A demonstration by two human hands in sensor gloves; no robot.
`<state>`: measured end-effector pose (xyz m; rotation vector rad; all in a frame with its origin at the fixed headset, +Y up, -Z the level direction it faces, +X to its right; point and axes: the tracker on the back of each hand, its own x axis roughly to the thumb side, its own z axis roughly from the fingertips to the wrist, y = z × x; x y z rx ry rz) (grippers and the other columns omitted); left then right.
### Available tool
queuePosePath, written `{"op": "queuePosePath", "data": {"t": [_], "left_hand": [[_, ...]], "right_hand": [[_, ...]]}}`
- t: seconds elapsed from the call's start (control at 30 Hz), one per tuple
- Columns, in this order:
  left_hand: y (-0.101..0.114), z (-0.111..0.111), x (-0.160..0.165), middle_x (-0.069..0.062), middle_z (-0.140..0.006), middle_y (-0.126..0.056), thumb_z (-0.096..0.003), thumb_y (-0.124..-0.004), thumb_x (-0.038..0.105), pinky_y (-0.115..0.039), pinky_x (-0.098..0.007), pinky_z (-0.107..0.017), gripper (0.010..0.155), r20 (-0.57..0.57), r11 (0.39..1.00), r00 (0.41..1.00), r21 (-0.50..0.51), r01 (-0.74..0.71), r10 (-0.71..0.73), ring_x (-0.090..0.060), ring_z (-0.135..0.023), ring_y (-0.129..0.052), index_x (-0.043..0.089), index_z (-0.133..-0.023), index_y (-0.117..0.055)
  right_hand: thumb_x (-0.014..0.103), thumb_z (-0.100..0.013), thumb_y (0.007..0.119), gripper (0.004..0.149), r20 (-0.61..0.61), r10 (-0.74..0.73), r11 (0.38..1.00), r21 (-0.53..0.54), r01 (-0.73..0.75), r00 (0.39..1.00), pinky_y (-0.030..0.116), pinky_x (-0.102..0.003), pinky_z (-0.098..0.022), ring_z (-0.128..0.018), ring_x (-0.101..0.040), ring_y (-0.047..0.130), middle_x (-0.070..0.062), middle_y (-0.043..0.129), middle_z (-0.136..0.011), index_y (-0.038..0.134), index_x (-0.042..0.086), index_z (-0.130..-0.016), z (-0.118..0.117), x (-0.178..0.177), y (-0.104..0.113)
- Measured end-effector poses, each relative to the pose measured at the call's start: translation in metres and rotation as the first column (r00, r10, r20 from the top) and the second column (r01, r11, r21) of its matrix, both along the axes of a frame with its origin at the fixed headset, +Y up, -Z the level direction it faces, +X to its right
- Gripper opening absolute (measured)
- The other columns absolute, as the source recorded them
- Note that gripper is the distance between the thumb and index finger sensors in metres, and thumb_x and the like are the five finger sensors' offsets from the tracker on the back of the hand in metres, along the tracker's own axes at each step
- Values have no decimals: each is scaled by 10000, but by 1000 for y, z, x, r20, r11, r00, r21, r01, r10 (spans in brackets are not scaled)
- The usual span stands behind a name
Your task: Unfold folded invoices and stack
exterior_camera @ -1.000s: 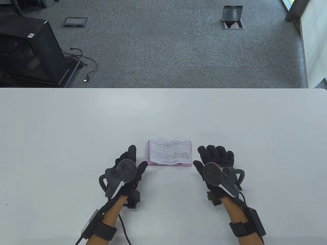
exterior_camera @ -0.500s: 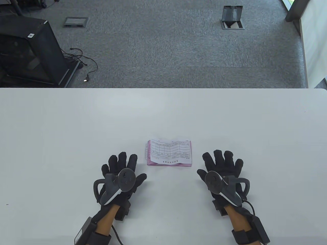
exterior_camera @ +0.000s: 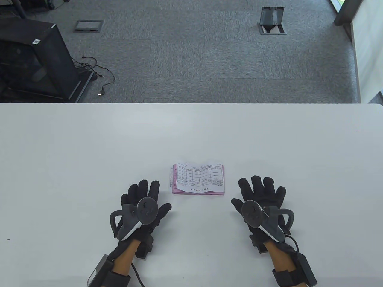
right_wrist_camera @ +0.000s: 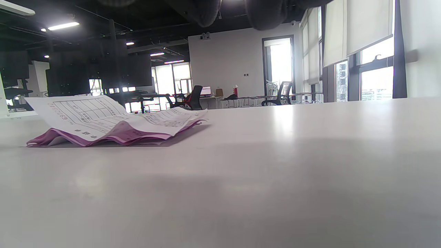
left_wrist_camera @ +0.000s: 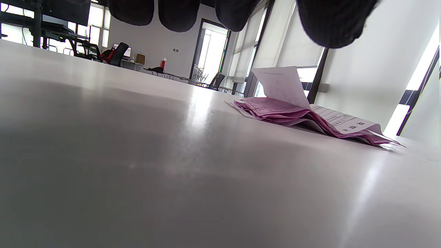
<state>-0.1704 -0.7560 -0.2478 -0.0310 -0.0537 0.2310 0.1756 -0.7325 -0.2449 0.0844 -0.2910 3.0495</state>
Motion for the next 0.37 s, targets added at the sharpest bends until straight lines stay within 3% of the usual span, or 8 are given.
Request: {"op": "queuePosePath", "data": {"t": [0.37], "left_hand": [[4, 2, -8, -219, -1242, -355, -479, -712, 620, -327, -775, -726, 841, -18, 1000, 1000, 12, -14, 14, -550, -1093, -353, 257, -1165, -388]], "right_hand": [[630, -458, 470, 695, 1, 15, 999, -41, -15, 1000, 302, -778, -676, -1082, -502, 361, -122, 446, -1178, 384, 376, -1099, -2, -1, -3]]}}
